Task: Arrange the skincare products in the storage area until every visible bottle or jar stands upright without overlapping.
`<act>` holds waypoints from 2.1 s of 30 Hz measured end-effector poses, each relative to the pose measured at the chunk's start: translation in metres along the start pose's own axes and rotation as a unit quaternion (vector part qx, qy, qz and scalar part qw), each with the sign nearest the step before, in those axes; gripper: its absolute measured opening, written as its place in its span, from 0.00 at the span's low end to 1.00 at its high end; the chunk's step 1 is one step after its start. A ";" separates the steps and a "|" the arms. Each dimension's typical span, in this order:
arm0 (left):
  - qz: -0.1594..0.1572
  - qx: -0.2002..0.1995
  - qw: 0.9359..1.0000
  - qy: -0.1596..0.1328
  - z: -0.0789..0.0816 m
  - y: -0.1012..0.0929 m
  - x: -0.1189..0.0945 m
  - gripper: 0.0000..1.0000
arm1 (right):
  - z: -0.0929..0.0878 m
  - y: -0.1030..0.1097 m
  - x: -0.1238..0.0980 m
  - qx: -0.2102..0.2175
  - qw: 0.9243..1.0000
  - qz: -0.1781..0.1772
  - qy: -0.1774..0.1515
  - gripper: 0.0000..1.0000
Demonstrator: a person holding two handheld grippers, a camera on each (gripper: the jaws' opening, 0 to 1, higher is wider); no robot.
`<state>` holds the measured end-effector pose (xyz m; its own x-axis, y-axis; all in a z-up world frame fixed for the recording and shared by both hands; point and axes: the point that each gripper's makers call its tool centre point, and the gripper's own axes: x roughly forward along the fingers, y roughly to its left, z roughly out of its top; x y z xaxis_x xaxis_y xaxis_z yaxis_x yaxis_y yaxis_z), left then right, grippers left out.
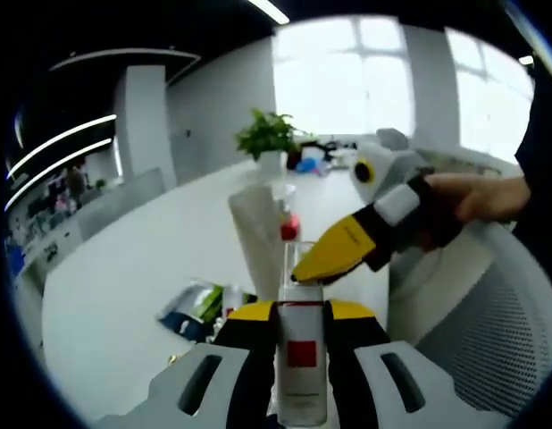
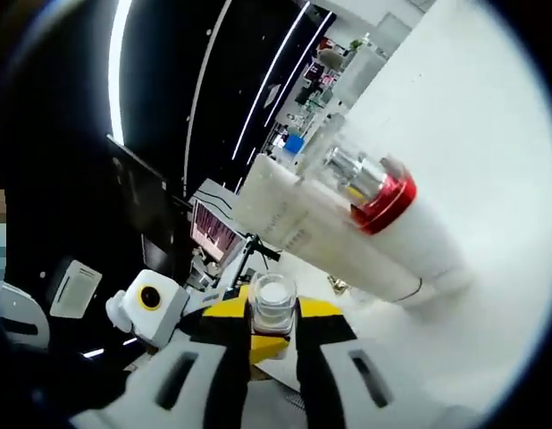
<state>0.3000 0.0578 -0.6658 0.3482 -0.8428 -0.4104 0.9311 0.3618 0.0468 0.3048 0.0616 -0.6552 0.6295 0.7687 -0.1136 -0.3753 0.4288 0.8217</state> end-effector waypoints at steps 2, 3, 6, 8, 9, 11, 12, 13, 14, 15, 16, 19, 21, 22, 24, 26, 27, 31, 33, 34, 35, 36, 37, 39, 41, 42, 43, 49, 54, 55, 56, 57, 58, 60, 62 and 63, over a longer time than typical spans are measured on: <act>-0.003 0.008 1.000 0.001 0.000 0.000 0.001 0.17 | 0.000 0.000 0.000 -0.005 1.000 -0.001 0.000 0.17; -0.003 0.012 1.000 0.001 -0.001 0.000 0.001 0.17 | 0.001 0.000 0.000 -0.011 1.000 -0.002 0.001 0.17; -0.005 0.016 1.000 0.000 -0.001 -0.001 0.001 0.18 | 0.001 -0.001 0.000 -0.022 1.000 -0.004 0.002 0.17; -0.006 0.022 1.000 -0.001 -0.001 0.000 0.001 0.18 | 0.002 -0.001 0.000 -0.028 1.000 -0.002 0.002 0.17; -0.007 0.024 1.000 0.000 -0.001 0.000 0.001 0.18 | 0.002 -0.001 0.001 -0.032 0.999 -0.002 0.003 0.17; -0.005 0.023 1.000 0.002 -0.002 0.002 0.002 0.20 | 0.002 -0.001 0.001 -0.038 0.999 -0.002 0.004 0.17; -0.004 0.023 1.000 0.003 -0.003 0.003 0.002 0.22 | 0.003 -0.001 0.001 -0.041 0.999 -0.003 0.003 0.17; -0.002 0.026 1.000 0.005 -0.003 0.004 0.002 0.23 | 0.004 0.000 0.001 -0.049 0.999 -0.002 0.001 0.17; -0.001 0.030 0.999 0.009 -0.005 0.005 0.002 0.24 | 0.005 0.000 0.001 -0.051 0.999 -0.001 0.001 0.17; 0.000 0.034 0.999 0.016 -0.008 0.005 0.002 0.25 | 0.006 0.000 0.000 -0.058 0.998 -0.002 -0.001 0.17; 0.002 0.037 0.999 0.023 -0.011 0.006 0.003 0.25 | 0.007 0.001 0.000 -0.063 0.998 -0.003 -0.003 0.17; 0.001 0.047 0.998 0.044 -0.020 0.006 0.004 0.27 | 0.008 0.000 0.000 -0.079 0.997 -0.007 -0.003 0.17; -0.001 0.049 0.997 0.052 -0.022 0.005 0.004 0.27 | 0.009 0.003 0.000 -0.102 0.995 -0.005 -0.003 0.17; 0.000 0.048 0.997 0.054 -0.023 0.006 0.004 0.27 | 0.008 0.002 0.001 -0.110 0.994 -0.007 0.001 0.17; -0.001 0.042 0.998 0.055 -0.024 0.006 0.004 0.27 | 0.007 0.003 0.002 -0.151 0.988 -0.013 0.010 0.17; -0.005 0.039 0.998 0.056 -0.025 0.005 0.004 0.27 | 0.006 0.006 0.003 -0.185 0.982 -0.013 0.016 0.17; -0.007 0.039 0.997 0.060 -0.026 0.004 0.004 0.27 | 0.005 0.008 0.005 -0.210 0.977 -0.012 0.021 0.17; -0.014 0.044 0.996 0.076 -0.033 0.001 0.005 0.26 | -0.002 0.009 0.007 -0.276 0.960 -0.016 0.045 0.17; -0.017 0.045 0.996 0.079 -0.034 0.000 0.005 0.25 | -0.006 0.009 0.009 -0.319 0.946 -0.019 0.059 0.17; -0.018 0.046 0.995 0.082 -0.035 0.000 0.005 0.25 | -0.009 0.010 0.010 -0.340 0.938 -0.018 0.068 0.17; -0.018 0.046 0.995 0.084 -0.036 0.000 0.005 0.25 | -0.012 0.010 0.011 -0.352 0.933 -0.017 0.074 0.17; -0.018 0.048 0.995 0.087 -0.037 0.000 0.005 0.25 | -0.014 0.011 0.012 -0.367 0.927 -0.014 0.082 0.17; -0.018 0.051 0.995 0.089 -0.038 0.000 0.005 0.25 | -0.016 0.012 0.012 -0.375 0.923 -0.012 0.086 0.17; -0.020 0.056 0.994 0.094 -0.039 -0.001 0.005 0.24 | -0.019 0.014 0.014 -0.393 0.915 -0.006 0.094 0.17; -0.023 0.059 0.993 0.098 -0.041 -0.002 0.005 0.23 | -0.021 0.013 0.014 -0.425 0.899 -0.010 0.103 0.17; -0.023 0.062 0.993 0.100 -0.042 -0.002 0.005 0.23 | -0.022 0.012 0.014 -0.440 0.891 -0.012 0.109 0.17; -0.024 0.063 0.992 0.102 -0.042 -0.003 0.005 0.23 | -0.024 0.011 0.014 -0.459 0.881 -0.012 0.116 0.17; -0.030 0.073 0.990 0.113 -0.047 -0.004 0.006 0.22 | -0.032 0.012 0.016 -0.502 0.854 -0.009 0.136 0.17; -0.032 0.071 0.990 0.120 -0.049 -0.006 0.005 0.21 | -0.033 0.011 0.016 -0.517 0.844 -0.007 0.142 0.17; -0.031 0.070 0.990 0.119 -0.048 -0.006 0.005 0.21 | -0.033 0.012 0.016 -0.516 0.845 -0.007 0.141 0.17; -0.029 0.068 0.990 0.118 -0.048 -0.006 0.005 0.21 | -0.032 0.012 0.016 -0.516 0.845 -0.007 0.139 0.17; -0.028 0.066 0.991 0.116 -0.047 -0.006 0.005 0.21 | -0.031 0.013 0.016 -0.516 0.845 -0.006 0.137 0.17; -0.027 0.060 0.991 0.114 -0.045 -0.006 0.005 0.21 | -0.030 0.013 0.015 -0.515 0.847 -0.005 0.135 0.17; -0.029 0.044 0.992 0.111 -0.044 -0.008 0.006 0.21 | -0.029 0.014 0.015 -0.508 0.852 -0.003 0.130 0.17; -0.032 0.027 0.993 0.108 -0.043 -0.009 0.006 0.20 | -0.028 0.015 0.015 -0.503 0.855 -0.003 0.128 0.17; -0.030 0.026 0.993 0.108 -0.042 -0.009 0.006 0.20 | -0.027 0.015 0.015 -0.500 0.857 -0.004 0.125 0.17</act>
<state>0.2893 0.0661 -0.7076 0.2651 -0.7554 -0.5993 0.9558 0.2878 0.0601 0.2906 0.0924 -0.6597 0.5171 0.7873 -0.3358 -0.8452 0.5316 -0.0552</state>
